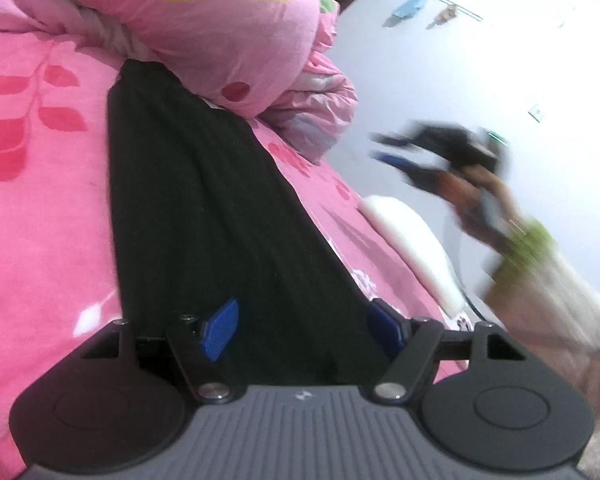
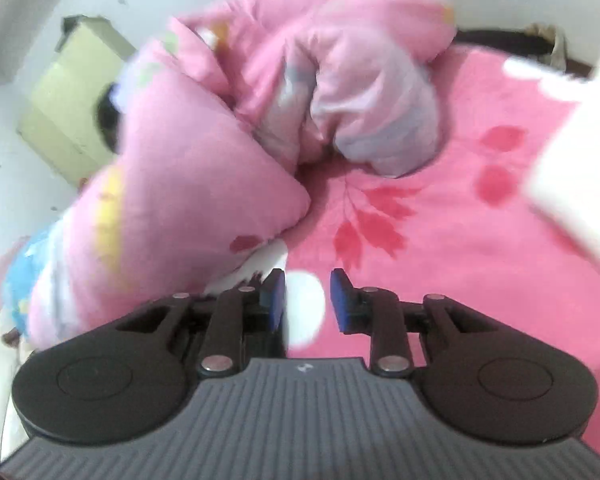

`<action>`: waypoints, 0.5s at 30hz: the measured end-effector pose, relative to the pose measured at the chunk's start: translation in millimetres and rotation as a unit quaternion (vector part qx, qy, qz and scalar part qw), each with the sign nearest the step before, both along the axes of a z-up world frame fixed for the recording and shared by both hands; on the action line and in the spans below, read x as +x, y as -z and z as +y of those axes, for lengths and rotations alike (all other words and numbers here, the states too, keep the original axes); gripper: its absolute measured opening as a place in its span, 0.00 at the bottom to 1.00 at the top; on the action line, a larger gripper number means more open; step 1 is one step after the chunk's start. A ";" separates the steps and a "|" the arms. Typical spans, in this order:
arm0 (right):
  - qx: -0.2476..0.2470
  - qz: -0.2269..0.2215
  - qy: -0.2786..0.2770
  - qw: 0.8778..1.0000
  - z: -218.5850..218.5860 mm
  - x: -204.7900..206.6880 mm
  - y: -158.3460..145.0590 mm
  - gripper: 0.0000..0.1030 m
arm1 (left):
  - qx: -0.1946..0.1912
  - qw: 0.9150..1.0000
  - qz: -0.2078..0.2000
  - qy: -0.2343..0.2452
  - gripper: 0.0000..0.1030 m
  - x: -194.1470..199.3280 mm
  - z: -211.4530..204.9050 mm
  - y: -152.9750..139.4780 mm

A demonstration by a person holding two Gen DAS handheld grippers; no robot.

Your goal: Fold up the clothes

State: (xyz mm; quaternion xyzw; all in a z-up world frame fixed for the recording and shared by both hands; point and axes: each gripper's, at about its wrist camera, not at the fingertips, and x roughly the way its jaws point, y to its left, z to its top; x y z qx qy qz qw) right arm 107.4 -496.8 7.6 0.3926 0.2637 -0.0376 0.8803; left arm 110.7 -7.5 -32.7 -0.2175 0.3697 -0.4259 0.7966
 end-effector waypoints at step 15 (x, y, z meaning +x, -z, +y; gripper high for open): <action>-0.204 -0.015 -0.232 0.951 214.7 21.3 32.5 0.25 | 0.165 0.983 -0.003 -0.074 0.74 -82.0 11.9 -27.3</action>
